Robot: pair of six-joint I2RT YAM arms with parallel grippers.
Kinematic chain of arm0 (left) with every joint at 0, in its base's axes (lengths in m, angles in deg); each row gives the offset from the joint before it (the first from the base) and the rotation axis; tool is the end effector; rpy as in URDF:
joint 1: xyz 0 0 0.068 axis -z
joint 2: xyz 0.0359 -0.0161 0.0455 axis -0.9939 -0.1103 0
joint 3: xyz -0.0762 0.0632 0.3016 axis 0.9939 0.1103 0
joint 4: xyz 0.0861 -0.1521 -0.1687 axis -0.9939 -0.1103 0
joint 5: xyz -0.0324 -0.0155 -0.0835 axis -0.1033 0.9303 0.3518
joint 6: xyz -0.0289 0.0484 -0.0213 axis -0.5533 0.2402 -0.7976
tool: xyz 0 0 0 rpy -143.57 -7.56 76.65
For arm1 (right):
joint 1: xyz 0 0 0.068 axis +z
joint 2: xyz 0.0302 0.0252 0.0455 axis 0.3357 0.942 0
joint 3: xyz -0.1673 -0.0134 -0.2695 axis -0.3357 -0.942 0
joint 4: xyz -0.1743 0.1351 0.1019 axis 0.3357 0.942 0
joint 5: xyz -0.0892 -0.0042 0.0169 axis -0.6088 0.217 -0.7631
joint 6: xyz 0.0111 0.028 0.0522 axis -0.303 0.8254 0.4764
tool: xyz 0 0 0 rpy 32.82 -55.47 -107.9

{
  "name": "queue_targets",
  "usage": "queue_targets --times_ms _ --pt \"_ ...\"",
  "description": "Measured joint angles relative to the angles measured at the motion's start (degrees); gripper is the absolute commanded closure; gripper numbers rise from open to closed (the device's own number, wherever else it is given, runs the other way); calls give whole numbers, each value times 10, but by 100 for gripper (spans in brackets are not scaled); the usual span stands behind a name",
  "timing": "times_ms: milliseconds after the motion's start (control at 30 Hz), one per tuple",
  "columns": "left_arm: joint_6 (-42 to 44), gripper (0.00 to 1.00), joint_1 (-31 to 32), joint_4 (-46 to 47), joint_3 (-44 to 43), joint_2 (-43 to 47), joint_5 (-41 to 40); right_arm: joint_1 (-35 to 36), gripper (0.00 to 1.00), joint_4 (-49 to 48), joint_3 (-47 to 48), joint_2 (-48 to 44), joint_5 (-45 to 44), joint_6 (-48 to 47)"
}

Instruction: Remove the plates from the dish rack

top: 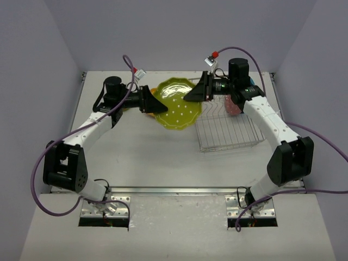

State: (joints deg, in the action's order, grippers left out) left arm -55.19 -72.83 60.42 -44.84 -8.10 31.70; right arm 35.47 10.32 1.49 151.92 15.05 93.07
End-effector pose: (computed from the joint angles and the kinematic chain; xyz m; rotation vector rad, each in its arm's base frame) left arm 0.3000 -0.0980 0.3611 0.5099 1.8656 -1.4998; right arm 0.3285 0.1323 0.4030 -0.2647 2.0985 1.6140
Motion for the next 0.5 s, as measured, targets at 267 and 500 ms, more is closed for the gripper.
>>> queue_targets --times_ms 267,500 --pt "-59 88 8 49 9 -10 43 0 100 -30 0 21 25 19" --pt "-87 100 -7 59 11 -17 52 0 20 -23 1 23 12 -13"
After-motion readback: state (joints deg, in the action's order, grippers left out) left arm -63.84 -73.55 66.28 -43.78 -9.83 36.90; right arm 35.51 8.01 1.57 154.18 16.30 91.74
